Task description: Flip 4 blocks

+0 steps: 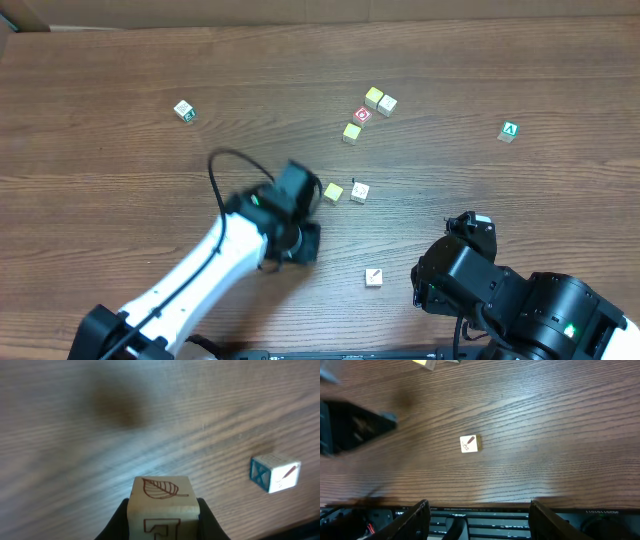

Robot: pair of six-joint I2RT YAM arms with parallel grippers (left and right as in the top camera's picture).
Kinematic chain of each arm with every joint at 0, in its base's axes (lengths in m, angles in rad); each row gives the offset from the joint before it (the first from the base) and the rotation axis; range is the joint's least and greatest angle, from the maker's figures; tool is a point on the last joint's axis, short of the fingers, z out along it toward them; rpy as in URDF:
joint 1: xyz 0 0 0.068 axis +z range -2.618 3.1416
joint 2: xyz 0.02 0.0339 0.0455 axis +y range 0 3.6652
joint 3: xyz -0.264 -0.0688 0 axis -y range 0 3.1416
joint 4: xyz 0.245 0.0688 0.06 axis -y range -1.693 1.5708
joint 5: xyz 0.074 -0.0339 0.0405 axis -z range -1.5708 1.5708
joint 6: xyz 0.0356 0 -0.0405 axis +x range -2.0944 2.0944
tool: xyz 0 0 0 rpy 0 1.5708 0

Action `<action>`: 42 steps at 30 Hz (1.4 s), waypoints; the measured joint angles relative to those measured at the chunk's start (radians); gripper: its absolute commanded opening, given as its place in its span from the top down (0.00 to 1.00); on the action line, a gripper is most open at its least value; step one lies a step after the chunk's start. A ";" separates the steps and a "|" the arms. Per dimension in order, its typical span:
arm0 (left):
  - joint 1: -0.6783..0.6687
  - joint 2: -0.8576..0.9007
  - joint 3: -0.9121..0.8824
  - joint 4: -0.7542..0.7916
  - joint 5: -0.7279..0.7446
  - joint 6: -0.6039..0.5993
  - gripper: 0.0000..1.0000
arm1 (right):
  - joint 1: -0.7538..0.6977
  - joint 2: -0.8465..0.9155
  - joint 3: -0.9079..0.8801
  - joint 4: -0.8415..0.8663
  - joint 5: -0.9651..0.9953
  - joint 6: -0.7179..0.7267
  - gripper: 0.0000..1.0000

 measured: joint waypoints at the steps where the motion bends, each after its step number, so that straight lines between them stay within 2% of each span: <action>1: -0.028 -0.008 -0.035 0.025 0.002 -0.033 0.96 | 0.000 0.000 0.000 0.000 0.002 0.000 0.36; 7: -0.163 -0.014 -0.155 0.219 0.011 -0.211 0.96 | 0.000 0.000 0.000 0.000 0.002 0.000 0.36; 16: -0.239 -0.001 -0.167 0.361 0.010 -0.376 0.96 | 0.000 0.000 0.000 -0.006 0.000 0.001 0.36; 24: -0.260 0.082 -0.168 0.373 0.015 -0.433 0.96 | 0.000 0.000 0.000 -0.011 -0.005 0.001 0.36; 33: -0.330 0.084 -0.169 0.405 0.033 -0.463 0.96 | 0.000 0.000 0.000 -0.011 -0.006 0.001 0.36; 42: -0.336 0.084 -0.169 0.403 0.033 -0.485 0.94 | 0.000 0.000 0.000 -0.010 -0.025 0.001 0.36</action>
